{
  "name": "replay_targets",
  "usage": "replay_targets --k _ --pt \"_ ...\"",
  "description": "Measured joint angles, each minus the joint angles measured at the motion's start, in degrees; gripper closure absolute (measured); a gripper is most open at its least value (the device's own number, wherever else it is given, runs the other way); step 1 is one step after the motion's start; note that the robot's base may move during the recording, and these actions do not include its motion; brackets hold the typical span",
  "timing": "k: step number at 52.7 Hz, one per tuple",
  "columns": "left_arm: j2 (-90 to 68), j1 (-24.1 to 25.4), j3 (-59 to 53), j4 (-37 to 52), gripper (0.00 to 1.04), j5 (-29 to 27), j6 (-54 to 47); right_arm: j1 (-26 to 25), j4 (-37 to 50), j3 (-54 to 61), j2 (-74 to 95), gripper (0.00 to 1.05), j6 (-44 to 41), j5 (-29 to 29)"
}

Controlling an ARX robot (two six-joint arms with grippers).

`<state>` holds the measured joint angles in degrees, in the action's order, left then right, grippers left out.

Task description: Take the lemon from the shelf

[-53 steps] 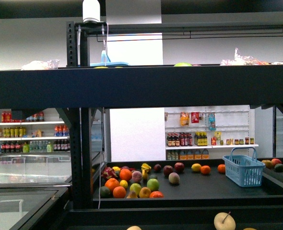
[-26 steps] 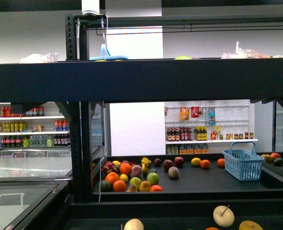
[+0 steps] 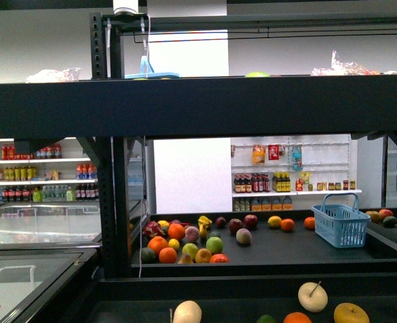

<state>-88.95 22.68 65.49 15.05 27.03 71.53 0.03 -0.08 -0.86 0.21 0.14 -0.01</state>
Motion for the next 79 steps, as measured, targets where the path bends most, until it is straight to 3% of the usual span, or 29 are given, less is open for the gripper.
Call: replay_targets --k 12,23,47,79 --pt "4.3 -8.2 -2.8 -1.9 0.98 0.1 -2.4 0.0 0.0 0.0 0.0 0.08 0.0 0.0" --pt "4.1 -20.7 -3.8 -1.3 0.98 0.6 -5.1 0.0 0.0 0.0 0.0 0.08 0.0 0.0" --pt "-8.3 -38.6 1.0 4.8 0.98 0.3 -6.1 0.0 0.0 0.0 0.0 0.08 0.0 0.0" --pt "-17.9 -46.7 11.3 6.3 0.98 -3.1 -3.8 0.0 0.0 0.0 0.0 0.08 0.0 0.0"
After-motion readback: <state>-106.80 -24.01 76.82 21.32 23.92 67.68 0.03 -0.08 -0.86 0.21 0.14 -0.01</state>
